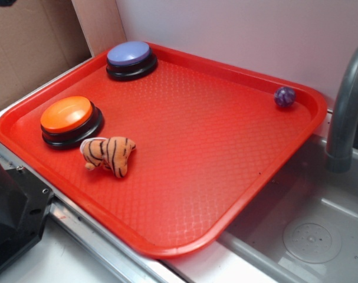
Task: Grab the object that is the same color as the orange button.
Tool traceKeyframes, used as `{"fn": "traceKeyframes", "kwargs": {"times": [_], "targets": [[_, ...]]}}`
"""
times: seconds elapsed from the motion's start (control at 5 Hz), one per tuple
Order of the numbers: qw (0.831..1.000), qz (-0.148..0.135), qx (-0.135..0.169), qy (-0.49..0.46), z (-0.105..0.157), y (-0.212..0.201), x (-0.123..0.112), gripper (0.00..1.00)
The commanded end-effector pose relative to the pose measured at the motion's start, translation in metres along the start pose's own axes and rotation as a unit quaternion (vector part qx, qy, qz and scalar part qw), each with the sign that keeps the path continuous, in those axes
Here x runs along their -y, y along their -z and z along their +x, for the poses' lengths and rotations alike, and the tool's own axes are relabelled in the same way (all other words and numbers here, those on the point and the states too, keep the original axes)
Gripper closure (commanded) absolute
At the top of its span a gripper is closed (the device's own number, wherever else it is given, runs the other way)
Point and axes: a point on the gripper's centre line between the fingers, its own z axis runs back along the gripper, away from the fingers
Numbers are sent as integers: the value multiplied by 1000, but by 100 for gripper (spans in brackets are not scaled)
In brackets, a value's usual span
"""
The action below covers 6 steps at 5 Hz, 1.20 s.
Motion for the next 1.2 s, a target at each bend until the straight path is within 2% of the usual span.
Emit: {"fn": "traceKeyframes", "kwargs": {"times": [0.0, 0.2, 0.4, 0.6, 0.8, 1.0], "targets": [[1000, 0, 0, 0, 0, 0, 0, 0], [992, -20, -2, 123, 20, 48, 13, 0], [968, 5, -46, 248, 29, 84, 17, 0], [944, 12, -67, 322, 29, 111, 13, 0], [924, 14, -75, 375, 12, 143, 0, 0], [924, 14, -75, 375, 12, 143, 0, 0]]}}
